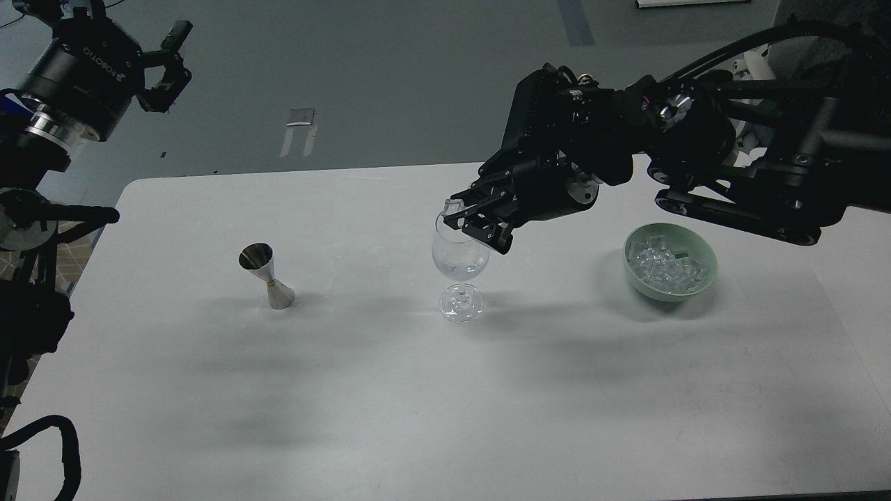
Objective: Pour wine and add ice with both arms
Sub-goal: 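Move the right gripper over the wine glass and release the ice, then raise the right gripper away from the wine glass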
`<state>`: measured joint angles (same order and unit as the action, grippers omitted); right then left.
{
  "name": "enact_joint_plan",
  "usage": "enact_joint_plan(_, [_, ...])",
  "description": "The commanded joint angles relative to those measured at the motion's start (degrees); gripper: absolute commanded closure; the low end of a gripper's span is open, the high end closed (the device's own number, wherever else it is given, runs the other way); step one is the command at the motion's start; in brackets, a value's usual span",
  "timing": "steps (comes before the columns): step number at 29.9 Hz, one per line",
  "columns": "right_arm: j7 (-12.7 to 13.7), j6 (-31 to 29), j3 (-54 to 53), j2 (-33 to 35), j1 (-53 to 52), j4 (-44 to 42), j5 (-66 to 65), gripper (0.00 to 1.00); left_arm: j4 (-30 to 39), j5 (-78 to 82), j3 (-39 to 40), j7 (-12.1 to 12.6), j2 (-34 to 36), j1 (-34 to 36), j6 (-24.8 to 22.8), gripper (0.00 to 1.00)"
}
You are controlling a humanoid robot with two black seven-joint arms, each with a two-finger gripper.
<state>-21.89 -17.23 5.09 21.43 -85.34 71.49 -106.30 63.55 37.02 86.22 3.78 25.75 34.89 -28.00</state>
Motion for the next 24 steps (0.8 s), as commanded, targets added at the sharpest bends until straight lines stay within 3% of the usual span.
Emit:
enact_joint_plan(1, [0.0, 0.0, 0.0, 0.3, 0.0, 0.1, 0.1, 0.75, 0.0, 0.0, 0.0, 0.0, 0.1, 0.0, 0.0, 0.02])
enact_joint_plan(4, [0.0, 0.0, 0.0, 0.5, 0.0, 0.2, 0.4, 0.71, 0.0, 0.0, 0.0, 0.0, 0.1, 0.0, 0.0, 0.02])
enact_joint_plan(5, [0.0, 0.0, 0.0, 0.7, 0.0, 0.2, 0.6, 0.64, 0.0, 0.0, 0.0, 0.0, 0.1, 0.0, 0.0, 0.02])
enact_joint_plan(10, [0.0, 0.0, 0.1, 0.8, 0.0, 0.2, 2.0, 0.53, -0.1, 0.0, 0.0, 0.0, 0.4, 0.0, 0.0, 0.02])
enact_joint_plan(12, [0.0, 0.0, 0.0, 0.8, 0.0, 0.2, 2.0, 0.52, -0.1, 0.0, 0.0, 0.0, 0.5, 0.1, 0.0, 0.02])
enact_joint_plan(15, [0.1, 0.0, 0.0, 0.7, 0.0, 0.3, 2.1, 0.39, 0.0, 0.1, 0.0, 0.1, 0.6, 0.2, 0.0, 0.02])
enact_joint_plan(24, [0.2, 0.4, -0.1, 1.0, -0.2, 0.2, 2.1, 0.38, 0.0, 0.0, 0.0, 0.1, 0.6, 0.3, 0.0, 0.02])
